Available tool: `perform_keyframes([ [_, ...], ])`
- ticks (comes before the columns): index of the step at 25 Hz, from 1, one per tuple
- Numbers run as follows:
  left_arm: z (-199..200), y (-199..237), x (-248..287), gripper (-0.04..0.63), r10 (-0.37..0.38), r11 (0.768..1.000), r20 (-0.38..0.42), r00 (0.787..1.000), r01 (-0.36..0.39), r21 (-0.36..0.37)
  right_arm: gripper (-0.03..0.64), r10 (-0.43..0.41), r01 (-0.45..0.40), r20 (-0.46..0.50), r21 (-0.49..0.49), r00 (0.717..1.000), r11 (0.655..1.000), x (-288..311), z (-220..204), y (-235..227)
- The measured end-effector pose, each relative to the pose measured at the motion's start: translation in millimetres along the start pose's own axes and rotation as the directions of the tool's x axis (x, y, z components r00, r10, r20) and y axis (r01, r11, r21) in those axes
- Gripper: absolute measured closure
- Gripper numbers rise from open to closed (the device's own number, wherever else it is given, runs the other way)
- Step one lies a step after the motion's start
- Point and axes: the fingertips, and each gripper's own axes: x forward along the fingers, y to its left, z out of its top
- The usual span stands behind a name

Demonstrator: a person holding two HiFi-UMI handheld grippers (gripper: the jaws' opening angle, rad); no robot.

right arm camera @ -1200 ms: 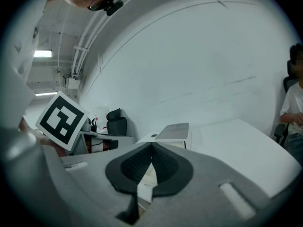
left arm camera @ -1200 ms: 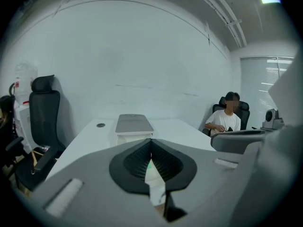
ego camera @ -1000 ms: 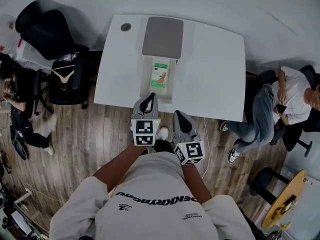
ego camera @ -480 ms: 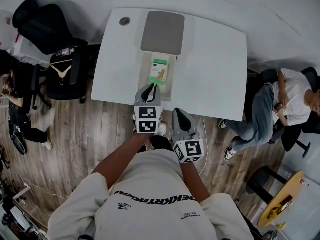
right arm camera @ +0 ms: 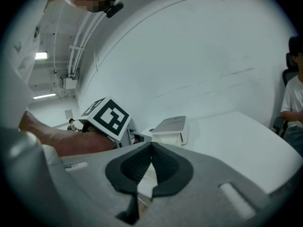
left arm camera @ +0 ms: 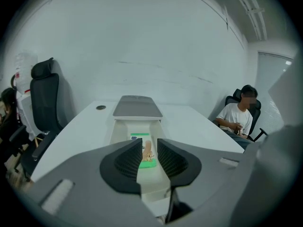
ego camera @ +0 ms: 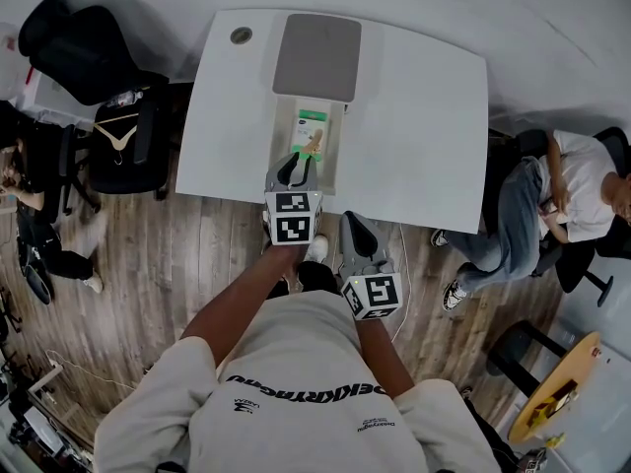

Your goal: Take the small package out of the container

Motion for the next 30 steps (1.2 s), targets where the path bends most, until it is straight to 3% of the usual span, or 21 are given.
perform_keyframes([
  [30, -24.9, 15.7, 67.9, 0.299, 0.057, 0.998, -0.17, 0.984, -0.055, 0.021, 0.618, -0.007, 0.007, -0.032, 0.017, 0.999, 1.0, 2.3, -13.7, -7.5],
])
